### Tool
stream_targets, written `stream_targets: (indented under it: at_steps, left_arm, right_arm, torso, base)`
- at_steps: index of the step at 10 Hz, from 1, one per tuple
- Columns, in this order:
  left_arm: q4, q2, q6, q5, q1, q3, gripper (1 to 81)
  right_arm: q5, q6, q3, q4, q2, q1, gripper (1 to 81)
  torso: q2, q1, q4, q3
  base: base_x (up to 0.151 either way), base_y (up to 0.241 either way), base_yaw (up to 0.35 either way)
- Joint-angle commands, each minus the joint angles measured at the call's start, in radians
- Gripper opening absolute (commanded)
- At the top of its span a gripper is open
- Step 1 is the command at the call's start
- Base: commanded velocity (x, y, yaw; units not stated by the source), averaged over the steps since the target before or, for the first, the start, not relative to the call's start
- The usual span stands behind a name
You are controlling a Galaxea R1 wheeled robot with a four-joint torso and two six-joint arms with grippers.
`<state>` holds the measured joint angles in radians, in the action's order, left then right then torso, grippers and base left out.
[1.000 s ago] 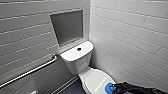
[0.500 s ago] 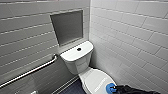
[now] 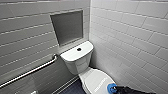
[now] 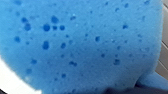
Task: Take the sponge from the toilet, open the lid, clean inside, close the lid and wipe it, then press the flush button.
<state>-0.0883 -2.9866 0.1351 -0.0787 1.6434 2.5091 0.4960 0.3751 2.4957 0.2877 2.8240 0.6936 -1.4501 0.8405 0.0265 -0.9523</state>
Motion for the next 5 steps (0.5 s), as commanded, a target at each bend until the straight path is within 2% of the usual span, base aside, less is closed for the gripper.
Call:
stream_targets:
  at_steps: [1,2,4,5]
  left_arm:
    - [-0.004,-0.003,-0.002,0.080,0.020,-0.015,81.1]
    - [-0.004,-0.003,-0.002,0.080,0.020,-0.015,81.1]
    - [-0.004,-0.003,-0.003,0.079,0.020,-0.015,81.1]
    - [-0.004,-0.005,-0.003,0.080,0.014,-0.016,81.1]
  right_arm:
    - [0.184,0.042,0.012,-0.102,-0.007,0.021,81.1]
    - [0.184,0.039,0.009,-0.117,-0.012,0.021,1.0]
    - [0.184,0.042,0.011,-0.137,-0.022,0.011,1.0]
    - [0.177,0.041,-0.015,-0.191,-0.059,-0.001,1.0]
  torso:
    - [0.000,0.000,0.000,0.000]
    - [0.000,0.000,0.000,0.000]
    - [0.000,0.000,0.000,0.000]
    - [0.000,0.000,0.000,0.000]
  base:
    - [0.000,0.000,0.000]
    - [0.000,0.000,0.000]
    - [0.000,0.000,0.000]
    - [0.000,0.000,0.000]
